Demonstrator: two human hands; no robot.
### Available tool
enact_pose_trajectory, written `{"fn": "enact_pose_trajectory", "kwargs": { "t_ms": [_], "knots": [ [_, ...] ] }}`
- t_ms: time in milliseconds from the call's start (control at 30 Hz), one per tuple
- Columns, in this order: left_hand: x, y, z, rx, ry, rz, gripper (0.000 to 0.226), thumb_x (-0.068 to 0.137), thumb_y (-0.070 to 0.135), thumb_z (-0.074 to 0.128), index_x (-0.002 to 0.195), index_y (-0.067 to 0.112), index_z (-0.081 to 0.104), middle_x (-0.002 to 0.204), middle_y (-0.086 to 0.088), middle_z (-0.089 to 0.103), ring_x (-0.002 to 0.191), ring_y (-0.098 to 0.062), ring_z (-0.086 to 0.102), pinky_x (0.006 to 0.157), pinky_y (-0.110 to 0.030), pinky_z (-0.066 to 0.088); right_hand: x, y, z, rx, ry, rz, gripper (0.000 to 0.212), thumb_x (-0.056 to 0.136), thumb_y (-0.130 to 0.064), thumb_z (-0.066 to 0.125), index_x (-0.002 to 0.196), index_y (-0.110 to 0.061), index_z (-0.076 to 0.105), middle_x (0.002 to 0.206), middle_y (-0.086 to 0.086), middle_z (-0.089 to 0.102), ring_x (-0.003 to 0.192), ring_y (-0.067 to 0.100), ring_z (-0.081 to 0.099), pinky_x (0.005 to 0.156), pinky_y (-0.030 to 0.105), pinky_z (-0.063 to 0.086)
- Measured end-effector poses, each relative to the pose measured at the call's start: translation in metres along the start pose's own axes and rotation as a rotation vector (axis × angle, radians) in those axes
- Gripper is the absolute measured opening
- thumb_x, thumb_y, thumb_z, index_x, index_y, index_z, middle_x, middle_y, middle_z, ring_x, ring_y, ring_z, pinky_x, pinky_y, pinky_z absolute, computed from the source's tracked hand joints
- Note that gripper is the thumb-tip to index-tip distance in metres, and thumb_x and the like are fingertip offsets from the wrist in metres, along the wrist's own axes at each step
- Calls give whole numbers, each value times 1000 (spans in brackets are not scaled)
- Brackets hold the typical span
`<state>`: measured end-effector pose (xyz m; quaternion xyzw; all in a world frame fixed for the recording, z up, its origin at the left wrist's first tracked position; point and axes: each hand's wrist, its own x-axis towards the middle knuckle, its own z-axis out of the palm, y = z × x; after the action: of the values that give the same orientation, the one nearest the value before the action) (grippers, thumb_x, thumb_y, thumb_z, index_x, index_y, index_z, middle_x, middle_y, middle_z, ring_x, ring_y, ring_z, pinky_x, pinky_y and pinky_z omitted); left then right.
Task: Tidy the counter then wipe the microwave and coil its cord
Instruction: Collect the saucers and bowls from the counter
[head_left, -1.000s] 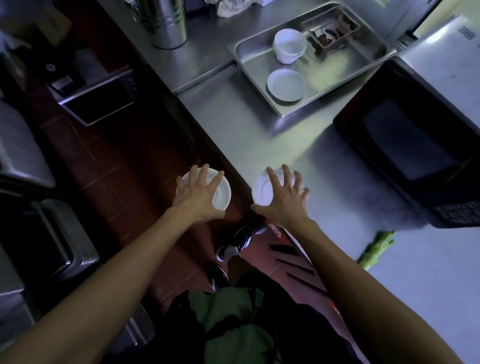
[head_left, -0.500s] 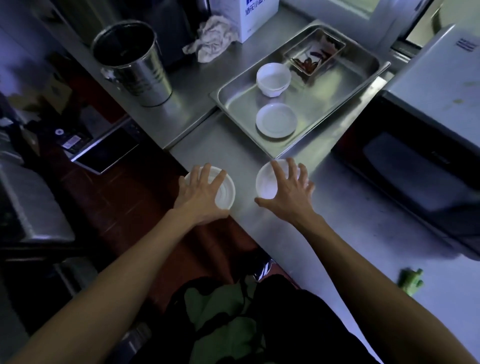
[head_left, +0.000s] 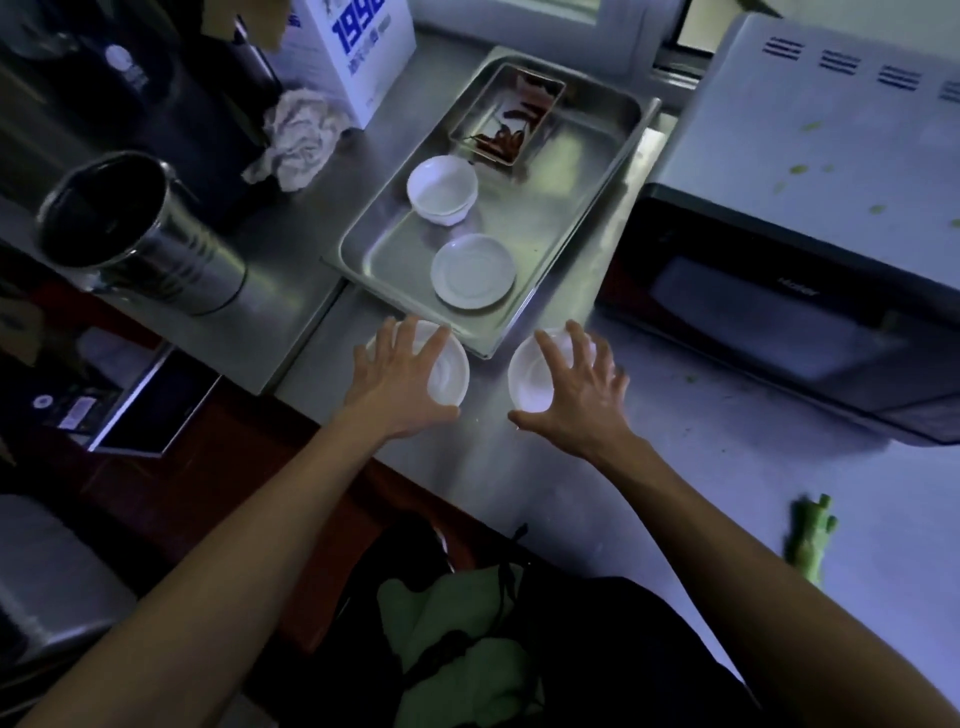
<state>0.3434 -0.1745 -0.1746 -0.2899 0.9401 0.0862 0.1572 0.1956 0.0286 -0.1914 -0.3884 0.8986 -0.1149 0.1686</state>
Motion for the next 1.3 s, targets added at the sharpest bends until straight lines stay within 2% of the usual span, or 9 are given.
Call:
{"fn": "enact_pose_trajectory", "kwargs": {
  "t_ms": [133, 300, 467, 600, 767, 900, 1133, 1300],
  "knots": [
    [40, -2, -12, -8, 59, 47, 114, 53, 80, 55, 150, 44, 6, 158, -1, 6, 145, -30, 6, 110, -61, 22, 12, -2, -3, 13, 12, 52, 115, 61, -73, 74, 153, -37, 15, 163, 4, 1, 145, 41, 9, 108, 65, 26],
    [97, -12, -32, -6, 61, 138, 115, 53, 80, 60, 149, 43, 9, 157, 2, 7, 142, -33, 14, 107, -61, 29, 31, -17, -6, 24, 23, 132, 115, 62, -73, 74, 154, -38, 14, 164, 4, 0, 146, 40, 6, 109, 66, 23],
    [148, -15, -42, 16, 30, 268, 111, 53, 75, 63, 146, 42, 12, 157, 2, 6, 144, -35, 9, 106, -63, 25, 48, -41, -9, 14, 45, 267, 114, 61, -74, 72, 153, -39, 15, 162, 4, 5, 146, 39, 8, 106, 64, 29],
    [183, -16, -38, 58, -66, 392, 116, 55, 78, 63, 149, 39, 7, 160, -2, 0, 147, -36, 1, 108, -66, 20, 61, -56, -6, 17, 64, 372, 115, 59, -74, 73, 152, -40, 15, 161, 4, 8, 146, 39, 10, 104, 64, 32],
    [214, -16, -32, 101, -98, 519, 111, 58, 75, 63, 148, 38, 10, 160, -6, 6, 145, -40, 7, 107, -68, 25, 64, -72, -3, -37, 127, 472, 113, 56, -73, 71, 150, -36, 21, 159, 7, 15, 142, 40, 18, 99, 62, 37],
    [233, -15, -26, 131, -127, 588, 113, 63, 76, 64, 152, 36, 7, 162, -8, 3, 147, -41, 7, 110, -67, 24, 59, -81, 1, -45, 113, 531, 113, 58, -74, 71, 152, -34, 21, 160, 8, 12, 143, 40, 16, 102, 63, 35],
    [251, -8, -16, 148, -157, 632, 110, 59, 73, 62, 149, 38, 10, 160, -5, 5, 146, -39, 8, 108, -66, 29, 62, -83, -2, 3, 84, 615, 112, 61, -73, 71, 152, -34, 18, 161, 8, 8, 146, 39, 9, 107, 64, 30],
    [254, -11, -9, 158, -190, 604, 111, 63, 74, 62, 152, 39, 6, 164, -2, -2, 150, -38, -1, 112, -65, 23, 71, -83, -4, 23, 77, 609, 114, 61, -71, 74, 153, -35, 18, 161, 8, 7, 147, 39, 8, 108, 64, 29]
  ]
}}
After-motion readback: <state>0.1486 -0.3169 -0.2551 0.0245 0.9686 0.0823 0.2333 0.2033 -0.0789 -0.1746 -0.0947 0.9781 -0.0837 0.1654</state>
